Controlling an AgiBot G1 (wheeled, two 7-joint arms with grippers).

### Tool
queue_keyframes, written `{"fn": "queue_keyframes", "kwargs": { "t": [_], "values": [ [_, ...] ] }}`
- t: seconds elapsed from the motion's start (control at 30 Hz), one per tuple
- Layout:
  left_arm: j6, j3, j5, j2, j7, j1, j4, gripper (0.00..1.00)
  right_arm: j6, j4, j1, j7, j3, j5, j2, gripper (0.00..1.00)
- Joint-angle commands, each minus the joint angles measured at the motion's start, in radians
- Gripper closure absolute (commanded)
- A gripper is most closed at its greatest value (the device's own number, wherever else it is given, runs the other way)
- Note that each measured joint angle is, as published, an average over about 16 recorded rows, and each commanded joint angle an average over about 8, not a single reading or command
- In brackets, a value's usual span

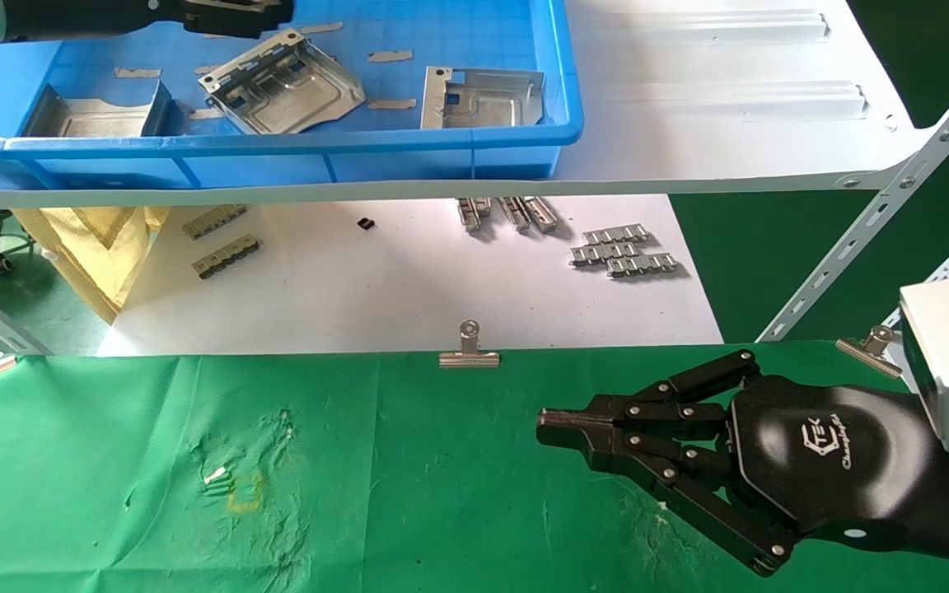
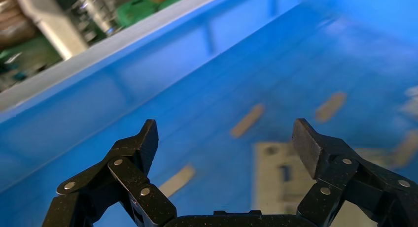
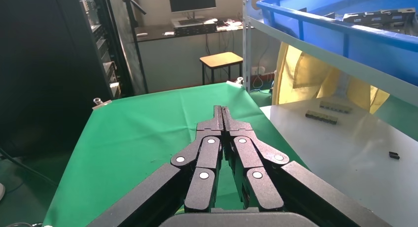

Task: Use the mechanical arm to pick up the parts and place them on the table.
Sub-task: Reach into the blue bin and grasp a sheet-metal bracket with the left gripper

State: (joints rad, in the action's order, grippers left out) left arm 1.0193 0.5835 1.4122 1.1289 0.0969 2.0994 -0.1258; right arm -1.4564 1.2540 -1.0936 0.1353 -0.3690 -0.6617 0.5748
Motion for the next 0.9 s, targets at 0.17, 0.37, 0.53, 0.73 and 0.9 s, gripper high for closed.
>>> {"fn": "queue_keyframes", "kwargs": {
  "t": [0.17, 0.37, 0.53, 0.73, 0.9],
  "values": [
    [-0.021, 0.036, 0.056, 0.03, 0.028, 0.044, 0.076, 1.0, 0.0, 0.0, 0.0, 0.0, 0.0, 0.0, 0.0, 1.0],
    [0.031, 0.049, 0.073, 0.032, 0.041, 0.064, 0.1, 1.0, 0.0, 0.0, 0.0, 0.0, 0.0, 0.0, 0.0, 1.0],
    [0.059, 0.053, 0.079, 0.022, 0.032, 0.079, 0.103, 0.69, 0.0, 0.0, 0.0, 0.0, 0.0, 0.0, 0.0, 1.0],
    [0.133, 0.044, 0.066, -0.006, 0.001, 0.095, 0.094, 0.0, 0.0, 0.0, 0.0, 0.0, 0.0, 0.0, 0.0, 1.0],
    [0.192, 0.037, 0.055, -0.029, -0.03, 0.103, 0.091, 0.0, 0.0, 0.0, 0.0, 0.0, 0.0, 0.0, 0.0, 1.0]
  ]
}}
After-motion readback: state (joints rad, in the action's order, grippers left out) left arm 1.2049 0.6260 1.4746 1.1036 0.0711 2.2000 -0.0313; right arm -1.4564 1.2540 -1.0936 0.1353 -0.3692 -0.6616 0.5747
